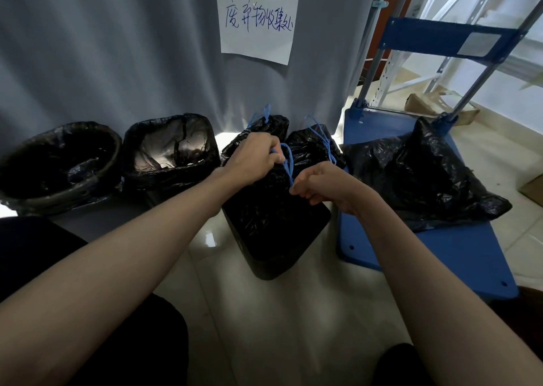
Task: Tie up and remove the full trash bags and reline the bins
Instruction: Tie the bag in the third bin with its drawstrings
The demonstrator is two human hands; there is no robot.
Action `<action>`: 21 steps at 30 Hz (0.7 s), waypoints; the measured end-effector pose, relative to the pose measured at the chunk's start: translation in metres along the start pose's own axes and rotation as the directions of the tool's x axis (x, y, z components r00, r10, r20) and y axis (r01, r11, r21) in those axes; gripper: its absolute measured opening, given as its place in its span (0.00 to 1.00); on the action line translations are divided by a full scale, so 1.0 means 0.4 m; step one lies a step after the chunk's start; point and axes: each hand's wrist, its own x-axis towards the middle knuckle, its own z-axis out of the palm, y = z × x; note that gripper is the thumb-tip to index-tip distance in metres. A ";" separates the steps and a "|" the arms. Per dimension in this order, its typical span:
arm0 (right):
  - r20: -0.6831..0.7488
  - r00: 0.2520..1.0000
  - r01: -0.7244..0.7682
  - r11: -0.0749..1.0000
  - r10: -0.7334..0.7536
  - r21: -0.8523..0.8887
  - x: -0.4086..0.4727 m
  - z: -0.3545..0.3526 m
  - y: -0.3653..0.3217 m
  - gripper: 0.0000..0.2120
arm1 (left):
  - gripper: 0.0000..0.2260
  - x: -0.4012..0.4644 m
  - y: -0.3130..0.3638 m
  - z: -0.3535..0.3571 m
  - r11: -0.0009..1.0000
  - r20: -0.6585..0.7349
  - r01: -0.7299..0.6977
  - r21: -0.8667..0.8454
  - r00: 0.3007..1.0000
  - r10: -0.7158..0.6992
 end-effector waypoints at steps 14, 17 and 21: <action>-0.219 0.970 0.119 0.992 -0.109 0.032 0.026 0.010 0.020 0.05 | 0.11 -0.041 0.011 -0.015 0.939 0.272 -0.275 0.205 0.938 0.215; -0.164 0.980 0.119 0.992 -0.110 0.048 0.024 0.019 0.022 0.04 | 0.04 -0.052 0.020 0.013 0.940 0.226 -0.229 0.254 0.959 0.172; -0.133 0.990 0.045 0.999 -0.043 0.015 0.032 0.016 0.025 0.16 | 0.06 -0.038 0.011 0.000 0.952 0.154 -0.155 0.263 0.981 0.117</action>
